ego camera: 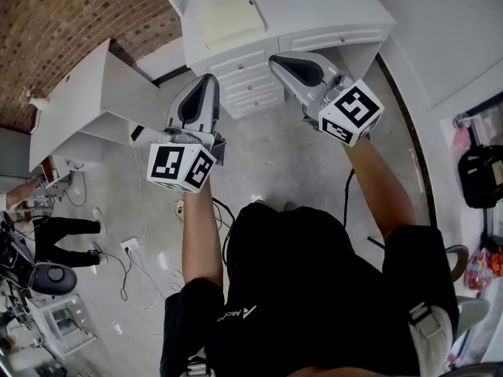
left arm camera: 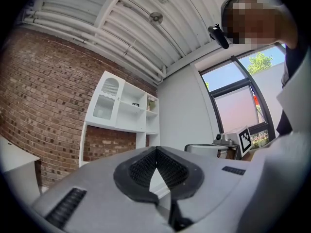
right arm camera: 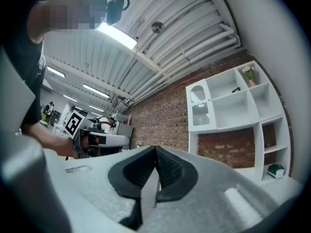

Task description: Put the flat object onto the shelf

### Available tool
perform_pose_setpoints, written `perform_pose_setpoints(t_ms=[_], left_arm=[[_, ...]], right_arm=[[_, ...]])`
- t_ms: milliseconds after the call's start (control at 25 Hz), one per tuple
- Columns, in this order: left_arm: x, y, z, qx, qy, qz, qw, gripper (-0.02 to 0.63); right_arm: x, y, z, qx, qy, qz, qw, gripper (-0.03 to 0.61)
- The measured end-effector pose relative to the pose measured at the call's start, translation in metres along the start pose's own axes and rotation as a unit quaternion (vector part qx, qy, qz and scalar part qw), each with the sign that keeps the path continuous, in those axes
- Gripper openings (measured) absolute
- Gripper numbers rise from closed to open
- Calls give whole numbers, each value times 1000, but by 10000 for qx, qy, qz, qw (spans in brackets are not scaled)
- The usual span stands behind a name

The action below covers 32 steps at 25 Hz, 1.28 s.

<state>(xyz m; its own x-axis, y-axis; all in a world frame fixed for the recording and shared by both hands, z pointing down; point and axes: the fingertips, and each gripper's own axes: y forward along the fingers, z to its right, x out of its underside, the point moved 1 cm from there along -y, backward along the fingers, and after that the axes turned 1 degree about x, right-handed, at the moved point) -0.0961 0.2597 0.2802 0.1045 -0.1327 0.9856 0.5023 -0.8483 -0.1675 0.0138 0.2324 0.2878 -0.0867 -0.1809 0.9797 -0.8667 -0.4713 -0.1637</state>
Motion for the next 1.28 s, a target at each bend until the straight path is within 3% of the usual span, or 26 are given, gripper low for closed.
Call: perform_pose_setpoints(t_ms=[560, 880, 1280], left_arm=[[33, 48, -68, -168, 64, -68, 9998, -2], [54, 101, -154, -282, 149, -103, 9994, -2], [92, 159, -257, -115, 36, -356, 9993, -2]], right_arm=[[42, 46, 52, 85, -129, -319, 9994, 2], [66, 119, 116, 214, -135, -429, 9988, 2], [113, 210, 180, 486, 10, -658, 9966, 2]])
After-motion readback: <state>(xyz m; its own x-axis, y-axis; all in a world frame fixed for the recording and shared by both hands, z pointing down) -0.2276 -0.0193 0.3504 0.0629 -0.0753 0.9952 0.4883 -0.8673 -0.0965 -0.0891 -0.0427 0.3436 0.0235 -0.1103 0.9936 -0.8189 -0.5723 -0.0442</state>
